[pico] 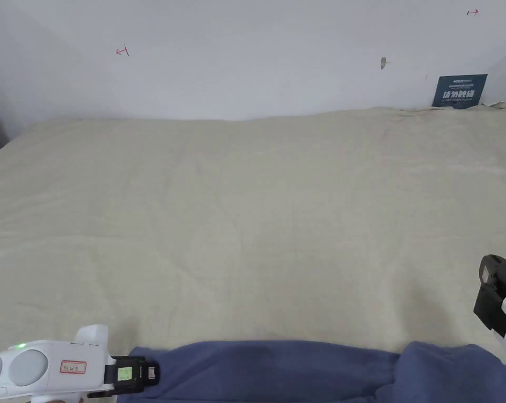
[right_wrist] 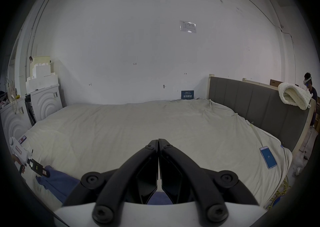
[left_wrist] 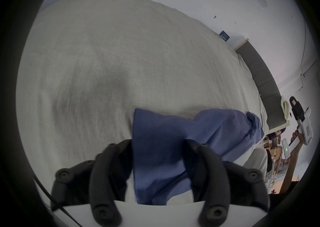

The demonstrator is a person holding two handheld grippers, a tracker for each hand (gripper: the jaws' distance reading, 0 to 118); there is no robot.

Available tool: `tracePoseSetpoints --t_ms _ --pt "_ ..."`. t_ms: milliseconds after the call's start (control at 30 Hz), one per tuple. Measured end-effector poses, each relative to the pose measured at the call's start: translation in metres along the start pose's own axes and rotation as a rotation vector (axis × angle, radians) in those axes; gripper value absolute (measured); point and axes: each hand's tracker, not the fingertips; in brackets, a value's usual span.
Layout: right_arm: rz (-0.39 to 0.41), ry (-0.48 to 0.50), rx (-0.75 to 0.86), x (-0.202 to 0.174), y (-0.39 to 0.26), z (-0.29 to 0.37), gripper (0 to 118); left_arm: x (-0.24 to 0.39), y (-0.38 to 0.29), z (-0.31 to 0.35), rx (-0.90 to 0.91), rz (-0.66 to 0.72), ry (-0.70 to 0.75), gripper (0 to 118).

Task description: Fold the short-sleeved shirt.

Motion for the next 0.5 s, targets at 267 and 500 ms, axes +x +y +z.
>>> tracePoseSetpoints --t_ms 267,500 --pt "-0.016 0.008 -0.004 0.005 -0.003 0.002 0 0.026 -0.009 -0.005 -0.014 -0.043 0.011 6" --pt "-0.020 0.016 0.001 0.009 0.000 0.003 0 0.044 0.000 0.035 0.051 -0.089 0.076 2"
